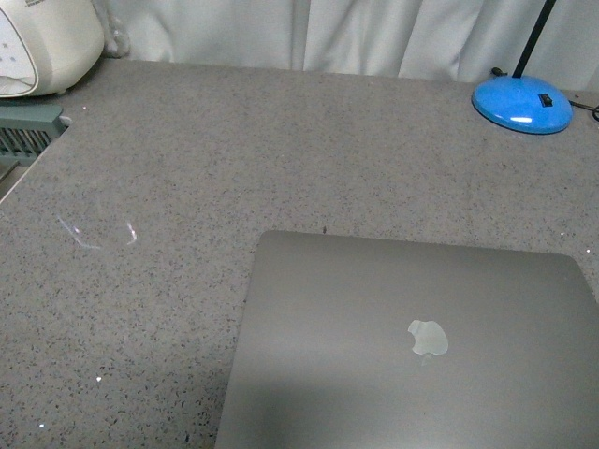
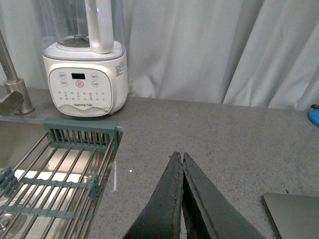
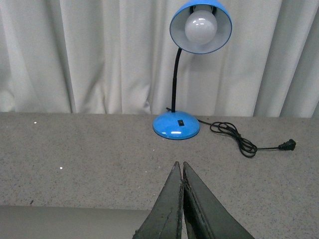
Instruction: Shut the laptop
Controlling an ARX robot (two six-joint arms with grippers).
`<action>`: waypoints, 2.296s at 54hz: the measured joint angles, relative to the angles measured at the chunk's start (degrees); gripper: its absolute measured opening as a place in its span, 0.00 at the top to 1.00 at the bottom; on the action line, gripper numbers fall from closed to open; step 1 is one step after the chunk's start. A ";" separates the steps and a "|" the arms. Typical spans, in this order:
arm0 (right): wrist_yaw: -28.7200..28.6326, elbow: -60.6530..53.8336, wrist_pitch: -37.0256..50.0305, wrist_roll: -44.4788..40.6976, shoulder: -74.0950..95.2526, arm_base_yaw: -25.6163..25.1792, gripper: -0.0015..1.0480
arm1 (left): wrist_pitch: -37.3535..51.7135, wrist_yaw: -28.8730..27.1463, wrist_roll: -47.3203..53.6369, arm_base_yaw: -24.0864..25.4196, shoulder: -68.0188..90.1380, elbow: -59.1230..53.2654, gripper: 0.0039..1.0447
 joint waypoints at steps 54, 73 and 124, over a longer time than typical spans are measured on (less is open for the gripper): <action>-0.07 0.00 -0.02 0.07 0.00 0.00 0.09 | 0.00 0.00 0.20 0.04 0.00 0.00 0.06; -0.09 0.00 -0.02 0.07 0.00 0.00 0.09 | 0.00 0.00 0.20 0.04 0.00 0.00 0.06; -0.09 0.00 -0.02 0.07 0.00 0.00 0.09 | 0.00 0.00 0.20 0.04 0.00 0.00 0.06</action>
